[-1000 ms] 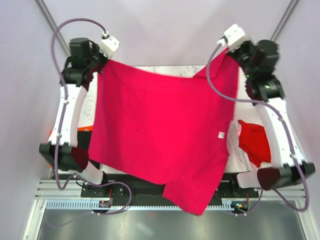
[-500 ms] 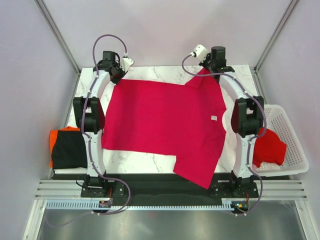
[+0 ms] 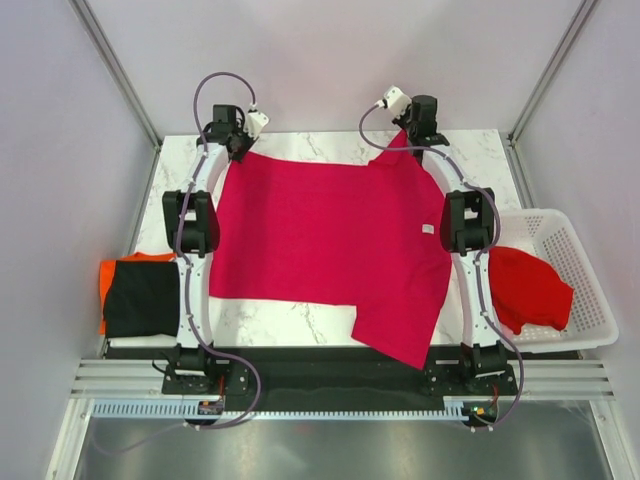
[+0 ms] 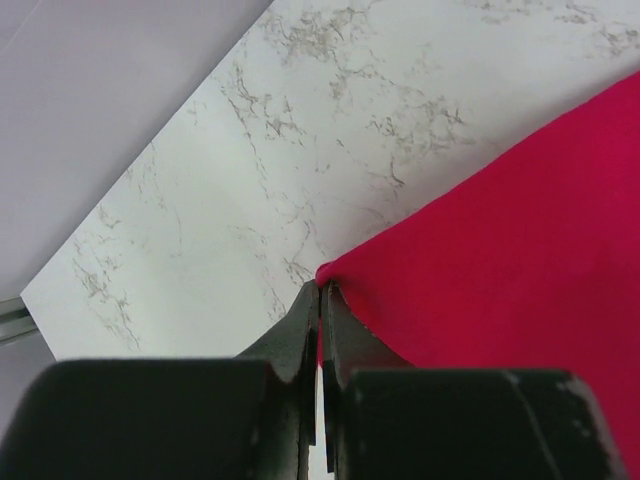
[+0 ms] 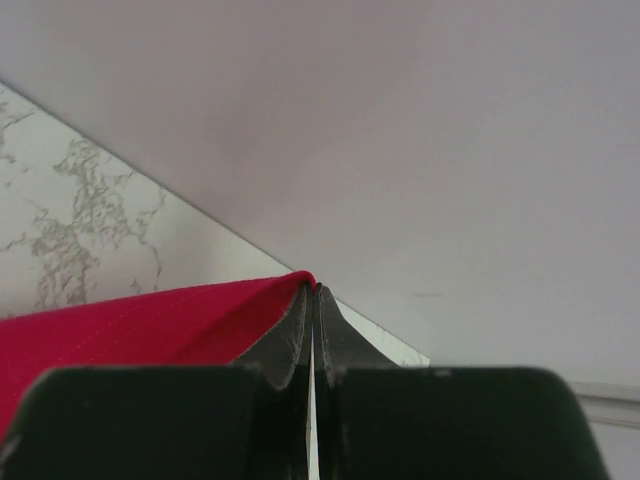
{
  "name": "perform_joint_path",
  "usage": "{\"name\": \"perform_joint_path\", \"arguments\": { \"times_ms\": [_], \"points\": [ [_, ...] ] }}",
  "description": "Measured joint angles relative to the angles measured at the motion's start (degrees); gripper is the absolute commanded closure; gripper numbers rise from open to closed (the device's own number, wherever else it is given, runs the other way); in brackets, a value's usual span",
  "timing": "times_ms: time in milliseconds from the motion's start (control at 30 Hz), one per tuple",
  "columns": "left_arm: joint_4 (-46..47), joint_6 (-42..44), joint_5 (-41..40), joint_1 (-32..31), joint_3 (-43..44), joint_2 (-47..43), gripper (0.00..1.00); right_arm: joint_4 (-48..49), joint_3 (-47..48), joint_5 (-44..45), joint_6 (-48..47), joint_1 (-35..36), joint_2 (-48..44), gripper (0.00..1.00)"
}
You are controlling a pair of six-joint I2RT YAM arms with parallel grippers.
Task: Fold and stack the t-shirts
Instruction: Flatten the tshirt out, then fold the tshirt
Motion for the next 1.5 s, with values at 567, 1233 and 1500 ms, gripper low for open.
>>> {"name": "perform_joint_path", "arguments": {
  "times_ms": [567,1233,1500],
  "points": [
    [10.10,-1.70,-1.90,0.70,0.31,0.61,0.98,9.64,5.84,1.75,4.35,-0.48,2.56,1.00],
    [9.64,2.47,1.66,1.70,-20.15,-15.45,0.98,-2.71,-28.68,-0.31,5.22,0.46,-28.26,1.00],
    [9.66,4.22,2.27,2.25,-24.11,-19.52,0.98,-5.29,-37.88,-0.17,5.46,0.46,-36.63,1.00]
  ]
}}
